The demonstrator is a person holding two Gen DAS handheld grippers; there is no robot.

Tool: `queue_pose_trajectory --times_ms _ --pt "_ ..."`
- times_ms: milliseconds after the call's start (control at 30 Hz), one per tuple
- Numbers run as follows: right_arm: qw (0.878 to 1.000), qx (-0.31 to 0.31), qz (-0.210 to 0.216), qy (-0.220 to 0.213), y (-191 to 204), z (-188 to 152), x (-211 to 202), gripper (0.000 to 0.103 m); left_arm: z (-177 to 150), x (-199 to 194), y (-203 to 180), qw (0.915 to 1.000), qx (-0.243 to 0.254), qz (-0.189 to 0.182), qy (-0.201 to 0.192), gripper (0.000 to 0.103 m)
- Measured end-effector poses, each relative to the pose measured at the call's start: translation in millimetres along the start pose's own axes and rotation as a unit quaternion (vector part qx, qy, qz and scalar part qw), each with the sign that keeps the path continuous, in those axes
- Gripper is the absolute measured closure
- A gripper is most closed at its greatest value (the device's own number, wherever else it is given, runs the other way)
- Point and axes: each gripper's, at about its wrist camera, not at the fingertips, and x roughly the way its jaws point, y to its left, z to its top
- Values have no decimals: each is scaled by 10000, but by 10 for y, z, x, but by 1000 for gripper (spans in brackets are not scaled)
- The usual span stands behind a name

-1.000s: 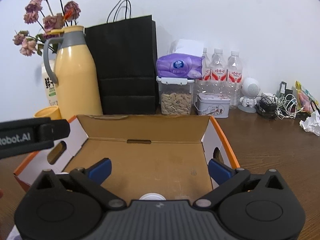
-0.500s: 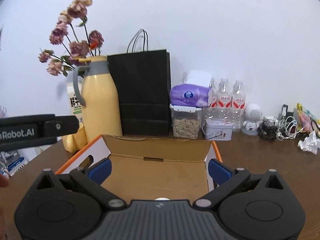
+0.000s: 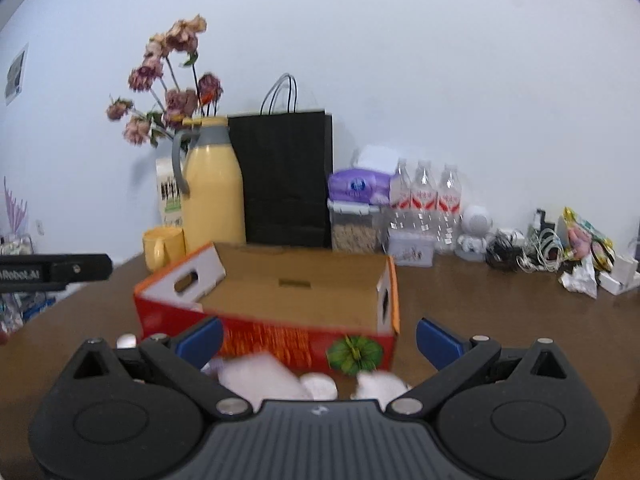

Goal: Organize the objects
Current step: 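Move both tools back toward the items on the table, then grasp the black cable with the left tool while the right tool grasps a white cap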

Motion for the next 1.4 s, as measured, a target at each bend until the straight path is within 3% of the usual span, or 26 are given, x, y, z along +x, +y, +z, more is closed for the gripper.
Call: queue_pose_trajectory --times_ms 400,600,933,1000,1267,1333,1400 --pt "9964 -38 -147 830 -214 -763 -317 0 -700 -228 360 9975 31 105 697 0" --pt "9932 -53 -209 1147 -262 -1006 -380 0 -810 -263 400 9960 -30 182 870 0" --pt "9908 137 -369 1294 -409 -1158 -375 2 -872 -248 355 9949 -152 222 974 0" --pt "9909 199 -307 1294 -430 -1182 -355 9 -884 -243 361 9946 -166 229 1003 0" --pt "9917 237 -144 1252 -432 -1197 -334 65 -911 -219 385 9934 -190 282 1096 0" --pt "9922 230 -94 1223 -431 -1199 -343 76 -923 -215 382 9932 -185 270 1116 0" --pt "9924 234 -58 1208 -432 -1201 -345 75 -933 -213 373 9931 -171 250 1134 0"
